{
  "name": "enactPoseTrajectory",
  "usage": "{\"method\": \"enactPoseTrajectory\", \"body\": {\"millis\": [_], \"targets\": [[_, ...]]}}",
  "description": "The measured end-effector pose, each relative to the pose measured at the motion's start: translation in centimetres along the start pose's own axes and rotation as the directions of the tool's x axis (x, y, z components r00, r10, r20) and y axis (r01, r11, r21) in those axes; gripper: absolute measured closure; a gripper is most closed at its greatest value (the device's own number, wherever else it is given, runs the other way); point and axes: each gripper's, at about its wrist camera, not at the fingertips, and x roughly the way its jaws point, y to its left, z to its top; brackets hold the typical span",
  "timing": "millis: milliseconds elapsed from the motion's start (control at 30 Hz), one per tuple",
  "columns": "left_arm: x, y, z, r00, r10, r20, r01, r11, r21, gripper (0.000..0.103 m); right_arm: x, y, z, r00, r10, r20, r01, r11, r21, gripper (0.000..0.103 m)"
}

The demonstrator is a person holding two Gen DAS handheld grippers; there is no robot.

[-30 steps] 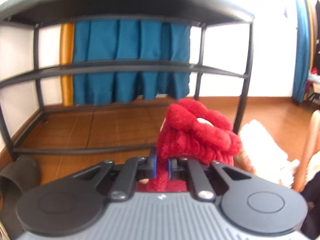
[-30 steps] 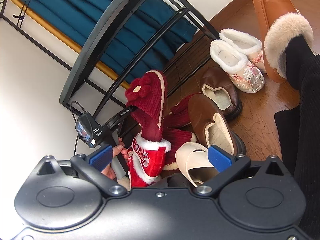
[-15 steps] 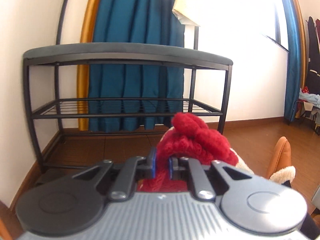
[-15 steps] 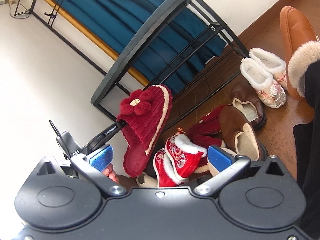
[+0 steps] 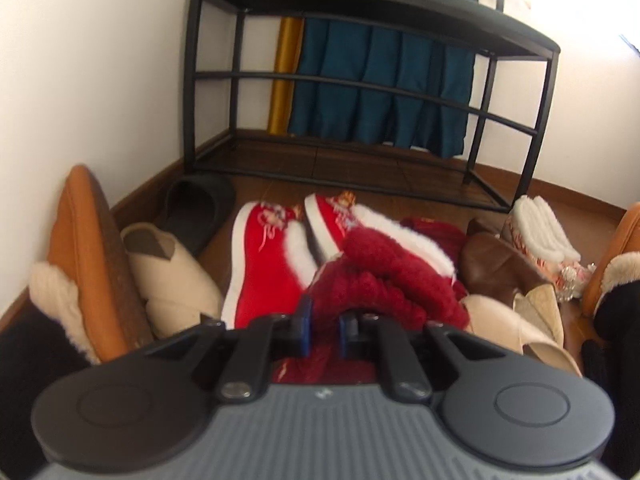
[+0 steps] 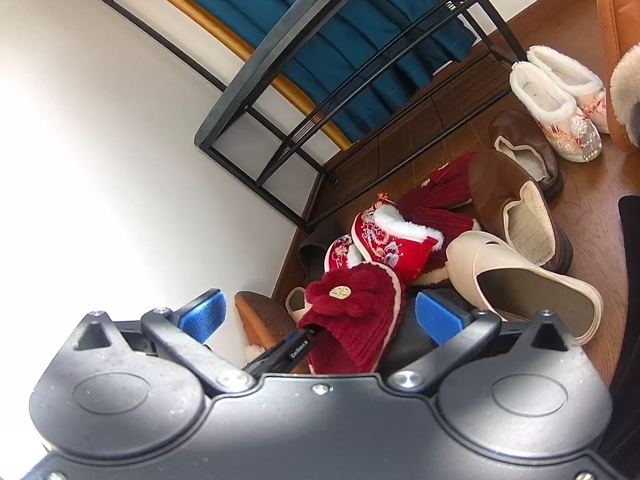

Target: Organize scattered shoes

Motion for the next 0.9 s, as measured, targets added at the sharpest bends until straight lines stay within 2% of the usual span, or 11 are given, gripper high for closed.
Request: {"method": "enactPoseTrajectory", "body": {"millis": [167,267,433,633,700,733,767,833,900], "targets": [[-3.2,0.1,-1.7,1.0,0.009,-0.012,-0.009,0.998,-0.06,0.089,0.2,1.2,-1.1,0.999,0.009,-0.031,-0.009,1.0,-0.013,0.0],[-5.5,-0.2,-2.4,1.0,-0.002,0.02,0.003,1.0,-0.025,0.087,-0.3,1.6,-1.4,0.999,0.021,-0.028,-0.021,1.0,-0.014,0.0],[-9.0,0.2,-3.6,0.999,-0.032,-0.019,0.031,0.999,-0.031,0.087,-0.6,2.3,-1.9,0.999,0.044,-0.024,-0.045,0.999,-0.021,0.0],[-7.4,1.2,-5.0,0.997,-0.026,-0.079,0.024,1.0,-0.018,0.085,0.3,3.0,-2.7,0.997,0.054,-0.055,-0.055,0.998,-0.026,0.0],[-7.0,1.6,-5.2,0.995,-0.024,-0.097,0.022,1.0,-0.018,0.08,0.3,3.2,-2.8,0.997,0.055,-0.061,-0.057,0.998,-0.033,0.0],[-6.8,1.9,-5.2,0.995,-0.021,-0.102,0.019,1.0,-0.023,0.078,0.4,3.3,-2.9,0.996,0.055,-0.063,-0.058,0.998,-0.036,0.0],[-6.8,2.1,-5.1,0.994,-0.015,-0.107,0.013,1.0,-0.023,0.066,0.4,3.4,-3.0,0.996,0.056,-0.066,-0.058,0.998,-0.039,0.0],[-6.8,2.3,-5.2,0.994,-0.011,-0.11,0.009,1.0,-0.019,0.035,0.5,3.6,-3.1,0.996,0.057,-0.072,-0.06,0.997,-0.045,0.0],[-7.4,2.4,-5.2,0.995,-0.007,-0.104,0.007,1.0,-0.005,0.019,0.5,3.8,-3.3,0.995,0.057,-0.078,-0.061,0.997,-0.051,0.0]]}}
